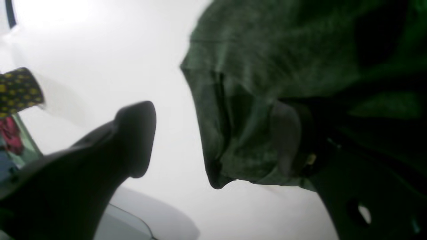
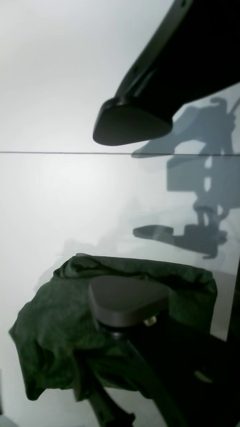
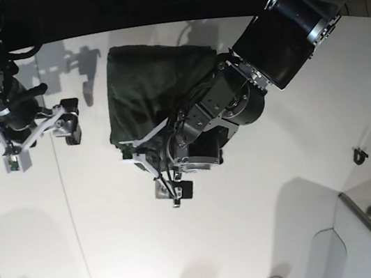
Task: Layout the t-shirt on the table in an organized manner, then fold the t-shirt properly
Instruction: 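Fold the shirt end held by the left gripper over toward the right gripper, then grasp the folded bundle's edge with both grippers and pull it square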
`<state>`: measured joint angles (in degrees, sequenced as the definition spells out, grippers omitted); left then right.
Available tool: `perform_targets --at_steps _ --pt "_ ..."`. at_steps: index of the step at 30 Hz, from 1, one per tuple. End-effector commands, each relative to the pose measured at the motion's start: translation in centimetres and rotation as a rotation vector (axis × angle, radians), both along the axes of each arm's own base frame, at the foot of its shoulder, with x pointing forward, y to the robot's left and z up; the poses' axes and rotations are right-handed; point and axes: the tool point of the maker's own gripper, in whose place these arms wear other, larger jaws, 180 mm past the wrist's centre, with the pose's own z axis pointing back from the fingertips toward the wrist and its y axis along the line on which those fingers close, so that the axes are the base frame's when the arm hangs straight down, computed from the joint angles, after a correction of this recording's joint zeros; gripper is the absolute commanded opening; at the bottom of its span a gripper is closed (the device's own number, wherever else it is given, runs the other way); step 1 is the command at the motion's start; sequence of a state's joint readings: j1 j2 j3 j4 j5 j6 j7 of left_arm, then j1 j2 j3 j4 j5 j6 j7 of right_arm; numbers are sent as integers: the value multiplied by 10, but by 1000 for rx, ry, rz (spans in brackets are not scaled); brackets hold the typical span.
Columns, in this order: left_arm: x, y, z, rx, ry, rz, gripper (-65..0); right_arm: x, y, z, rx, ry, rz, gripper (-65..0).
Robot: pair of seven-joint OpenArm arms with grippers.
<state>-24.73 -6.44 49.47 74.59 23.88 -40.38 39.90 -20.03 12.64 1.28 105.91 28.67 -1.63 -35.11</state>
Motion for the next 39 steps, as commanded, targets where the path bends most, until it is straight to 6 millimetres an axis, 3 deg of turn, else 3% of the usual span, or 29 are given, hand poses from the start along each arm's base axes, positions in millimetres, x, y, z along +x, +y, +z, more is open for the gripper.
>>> perform_targets --at_steps 1,9,15,17,19,22,25,28,29,31,35,39 --pt "10 -3 12 -15 -35 1 -135 7 -1 11 0 -44 6 -87" --pt "8 3 11 -9 -38 0 -137 9 1 12 2 -49 11 -87" --pt "8 18 27 -22 -85 9 -143 8 3 14 4 -52 15 -87" --pt "10 28 33 -12 -99 55 -193 9 4 14 6 -54 16 -87" --pt "6 37 39 -38 -109 95 -327 9 6 14 12 -56 17 -93" --pt "-2 61 50 -136 -106 223 -650 8 25 16 34 -60 58 -198" --pt "-21 98 47 -243 -54 406 -650 0 54 12 62 -43 134 -386" --pt "-50 119 38 -388 38 542 -650 -5 83 11 95 -36 204 -635" --pt "-63 119 34 -478 85 574 -650 -9 94 10 106 -28 232 -650" --pt "-88 120 29 -634 157 638 -650 -17 114 8 127 -16 286 -621" --pt "-123 124 10 -760 243 717 -650 -34 144 4 155 10 370 -645" --pt "-136 125 -12 -806 304 759 -650 -42 148 -27 138 95 390 -645"
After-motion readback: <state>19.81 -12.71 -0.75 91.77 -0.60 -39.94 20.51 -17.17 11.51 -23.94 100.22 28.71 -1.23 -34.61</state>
